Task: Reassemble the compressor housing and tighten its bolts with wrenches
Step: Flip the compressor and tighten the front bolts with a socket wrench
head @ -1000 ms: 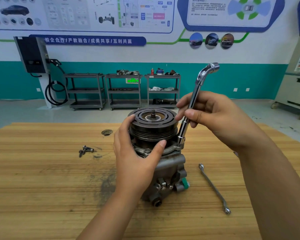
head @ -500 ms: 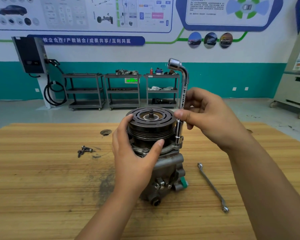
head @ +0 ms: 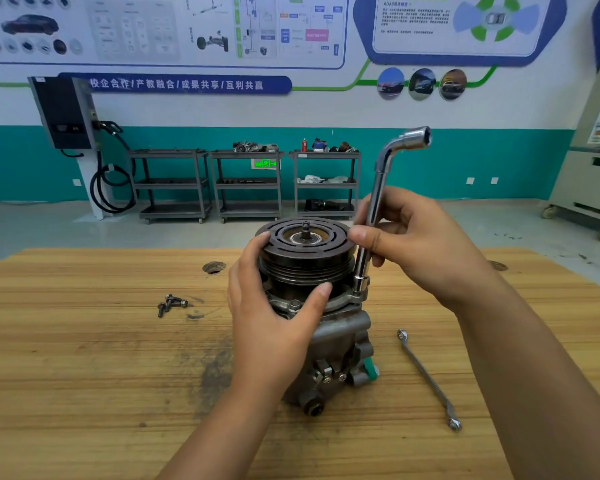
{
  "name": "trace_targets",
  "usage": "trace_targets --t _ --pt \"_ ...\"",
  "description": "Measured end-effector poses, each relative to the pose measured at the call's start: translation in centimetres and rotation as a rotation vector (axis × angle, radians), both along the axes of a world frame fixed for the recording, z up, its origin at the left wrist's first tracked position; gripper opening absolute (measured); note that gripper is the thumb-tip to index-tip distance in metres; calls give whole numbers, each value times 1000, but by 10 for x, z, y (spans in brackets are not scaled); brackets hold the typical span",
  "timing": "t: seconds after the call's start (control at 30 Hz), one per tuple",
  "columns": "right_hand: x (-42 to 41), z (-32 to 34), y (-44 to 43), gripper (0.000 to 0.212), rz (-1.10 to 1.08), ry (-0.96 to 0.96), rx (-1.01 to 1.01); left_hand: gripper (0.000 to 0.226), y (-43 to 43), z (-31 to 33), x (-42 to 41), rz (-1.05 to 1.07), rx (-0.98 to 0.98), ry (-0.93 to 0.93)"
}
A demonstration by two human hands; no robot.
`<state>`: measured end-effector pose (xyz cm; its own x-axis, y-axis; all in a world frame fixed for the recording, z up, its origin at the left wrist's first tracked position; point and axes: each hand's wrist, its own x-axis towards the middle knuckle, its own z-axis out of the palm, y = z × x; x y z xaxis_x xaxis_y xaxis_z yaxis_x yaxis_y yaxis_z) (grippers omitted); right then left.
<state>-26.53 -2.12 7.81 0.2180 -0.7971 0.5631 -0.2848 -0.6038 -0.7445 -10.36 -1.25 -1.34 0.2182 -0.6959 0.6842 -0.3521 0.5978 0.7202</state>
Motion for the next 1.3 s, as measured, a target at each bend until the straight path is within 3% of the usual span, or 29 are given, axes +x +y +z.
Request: trace_targets --t 0.27,0.47,0.73,0.97,1.2,1.3 --pt "-11 6 4 30 207 90 83 70 -2 -2 0 6 -1 0" --pt "-2 2 2 14 54 17 15 72 -2 -2 -1 2 0 7" --pt "-6 5 4 26 193 54 103 70 -1 -1 0 5 5 -10" --pt "-2 1 1 13 54 -30 38 71 -1 -2 0 9 4 -12" --pt "-8 5 4 22 221 85 74 69 -1 -1 0 -2 7 2" --pt "-7 4 3 18 197 54 64 71 -1 -2 0 -2 12 5"
